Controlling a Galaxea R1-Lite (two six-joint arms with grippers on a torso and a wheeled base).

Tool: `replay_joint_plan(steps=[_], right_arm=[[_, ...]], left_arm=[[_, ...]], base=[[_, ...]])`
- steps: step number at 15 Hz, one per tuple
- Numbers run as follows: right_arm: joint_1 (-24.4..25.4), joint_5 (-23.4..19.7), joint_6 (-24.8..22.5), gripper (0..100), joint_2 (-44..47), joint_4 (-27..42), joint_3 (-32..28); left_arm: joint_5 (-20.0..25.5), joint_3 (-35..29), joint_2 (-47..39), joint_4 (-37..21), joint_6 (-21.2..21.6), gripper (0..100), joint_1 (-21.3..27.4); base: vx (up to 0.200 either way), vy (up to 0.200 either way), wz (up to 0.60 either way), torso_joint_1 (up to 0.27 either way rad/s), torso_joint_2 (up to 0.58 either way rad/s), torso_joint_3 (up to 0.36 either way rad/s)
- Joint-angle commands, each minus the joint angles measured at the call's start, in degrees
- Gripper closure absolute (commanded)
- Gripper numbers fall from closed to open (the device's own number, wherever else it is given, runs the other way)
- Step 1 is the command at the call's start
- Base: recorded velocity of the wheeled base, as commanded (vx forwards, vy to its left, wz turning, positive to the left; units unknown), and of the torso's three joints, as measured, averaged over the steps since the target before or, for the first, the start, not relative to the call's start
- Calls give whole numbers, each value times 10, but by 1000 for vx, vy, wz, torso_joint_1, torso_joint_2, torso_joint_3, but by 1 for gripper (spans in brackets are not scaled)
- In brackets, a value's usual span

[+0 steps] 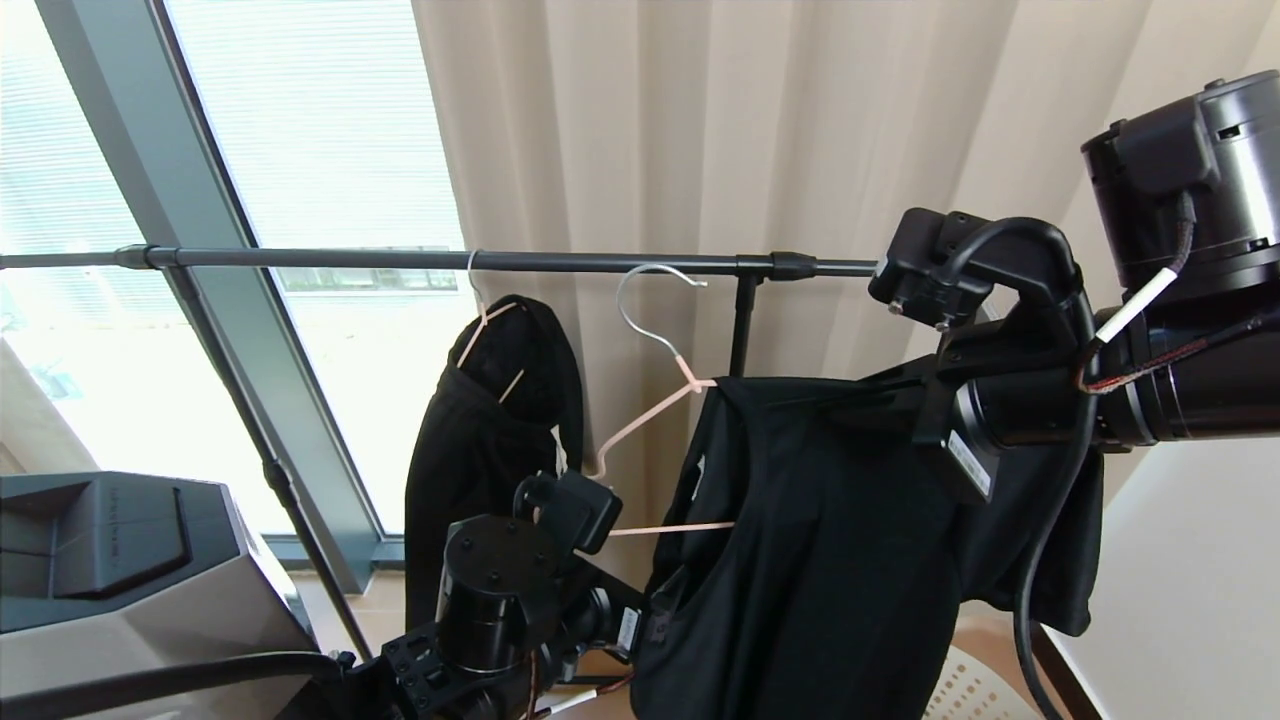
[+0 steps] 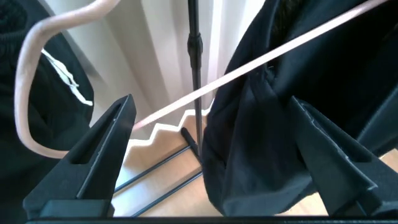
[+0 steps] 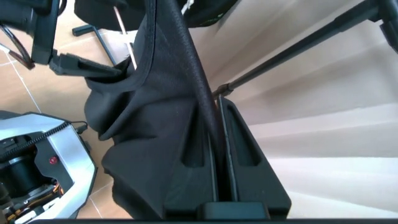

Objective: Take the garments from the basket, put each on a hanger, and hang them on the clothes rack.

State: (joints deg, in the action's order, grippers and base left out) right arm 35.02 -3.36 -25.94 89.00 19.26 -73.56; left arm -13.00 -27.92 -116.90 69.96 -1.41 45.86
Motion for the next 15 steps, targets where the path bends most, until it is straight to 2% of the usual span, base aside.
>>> replay_joint_plan(steps=[1, 4, 8, 11, 14, 15], right_arm=[[0, 0, 9, 100, -4, -5, -4], [0, 27, 19, 100, -1, -34, -4], [1, 27, 20, 100, -1, -34, 8], [4, 28, 20, 100, 6, -34, 8], [5, 28, 20, 100, 6, -34, 8], [5, 28, 20, 100, 6, -34, 5]], left_arm=[[0, 3, -4, -1, 0, 0, 5], [1, 4, -6, 0, 1, 0, 5], [0, 0, -3, 12, -1, 0, 5], [1, 15, -3, 96, 4, 0, 5], [1, 17, -4, 107, 9, 0, 10], [1, 17, -5, 108, 26, 0, 9]], base=[[0, 0, 0, 0, 0, 0], [0, 0, 0, 0, 0, 0], [0, 0, 0, 0, 0, 0], [0, 0, 0, 0, 0, 0], [0, 0, 0, 0, 0, 0], [0, 0, 0, 0, 0, 0]])
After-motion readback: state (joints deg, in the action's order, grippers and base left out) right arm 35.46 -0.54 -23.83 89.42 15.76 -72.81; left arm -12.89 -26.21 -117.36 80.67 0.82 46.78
